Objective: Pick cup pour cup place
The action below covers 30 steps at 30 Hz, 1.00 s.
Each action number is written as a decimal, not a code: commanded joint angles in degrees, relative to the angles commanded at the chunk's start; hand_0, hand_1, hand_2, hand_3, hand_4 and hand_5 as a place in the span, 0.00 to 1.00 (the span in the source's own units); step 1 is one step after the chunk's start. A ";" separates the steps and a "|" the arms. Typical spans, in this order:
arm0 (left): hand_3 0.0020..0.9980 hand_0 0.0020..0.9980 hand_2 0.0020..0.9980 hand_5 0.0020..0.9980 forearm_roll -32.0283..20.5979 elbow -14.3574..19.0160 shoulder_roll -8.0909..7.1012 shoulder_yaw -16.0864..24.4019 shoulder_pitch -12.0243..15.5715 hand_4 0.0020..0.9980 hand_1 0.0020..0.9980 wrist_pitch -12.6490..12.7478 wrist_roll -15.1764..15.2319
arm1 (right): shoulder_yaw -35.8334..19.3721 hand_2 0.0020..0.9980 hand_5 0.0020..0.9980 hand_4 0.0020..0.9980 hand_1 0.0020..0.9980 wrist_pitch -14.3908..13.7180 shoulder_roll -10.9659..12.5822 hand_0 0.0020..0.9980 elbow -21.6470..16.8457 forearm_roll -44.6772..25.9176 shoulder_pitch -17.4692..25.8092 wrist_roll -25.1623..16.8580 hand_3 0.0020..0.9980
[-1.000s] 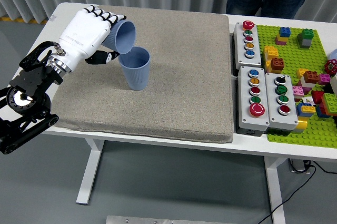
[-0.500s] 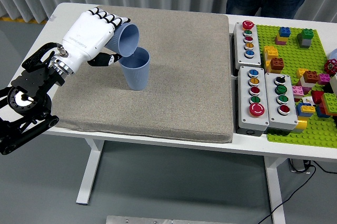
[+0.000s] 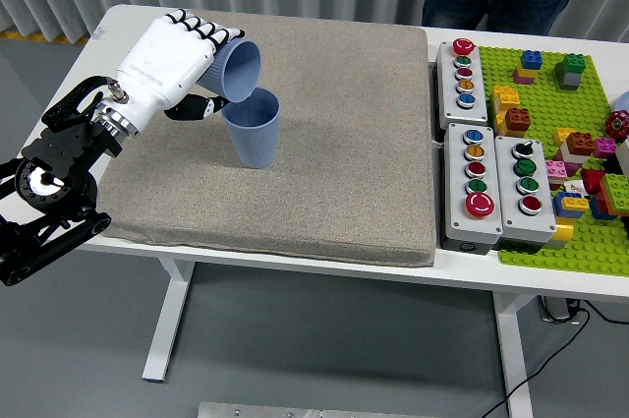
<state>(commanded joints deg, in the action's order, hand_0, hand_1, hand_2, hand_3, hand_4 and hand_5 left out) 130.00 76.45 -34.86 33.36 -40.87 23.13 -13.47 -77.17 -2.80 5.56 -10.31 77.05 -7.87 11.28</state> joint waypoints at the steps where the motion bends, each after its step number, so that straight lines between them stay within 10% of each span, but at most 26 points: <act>1: 0.59 0.69 0.65 0.00 0.00 0.03 -0.16 -0.27 -0.16 0.51 0.63 0.15 -0.09 | -0.03 0.63 0.38 0.20 0.70 0.01 0.01 0.70 0.00 0.01 0.03 0.00 0.61; 30: 0.59 0.69 0.65 0.00 0.00 -1.32 -0.14 -3.38 -1.97 0.49 0.63 1.26 -1.84 | 0.27 0.63 0.35 0.21 0.70 0.00 0.01 0.70 0.00 -0.28 -0.14 0.00 0.61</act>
<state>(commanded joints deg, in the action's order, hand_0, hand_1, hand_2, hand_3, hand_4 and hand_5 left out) 130.00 75.13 -35.00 29.98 -42.84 24.40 -15.32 -76.90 -2.79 5.57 -10.31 76.77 -8.01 11.28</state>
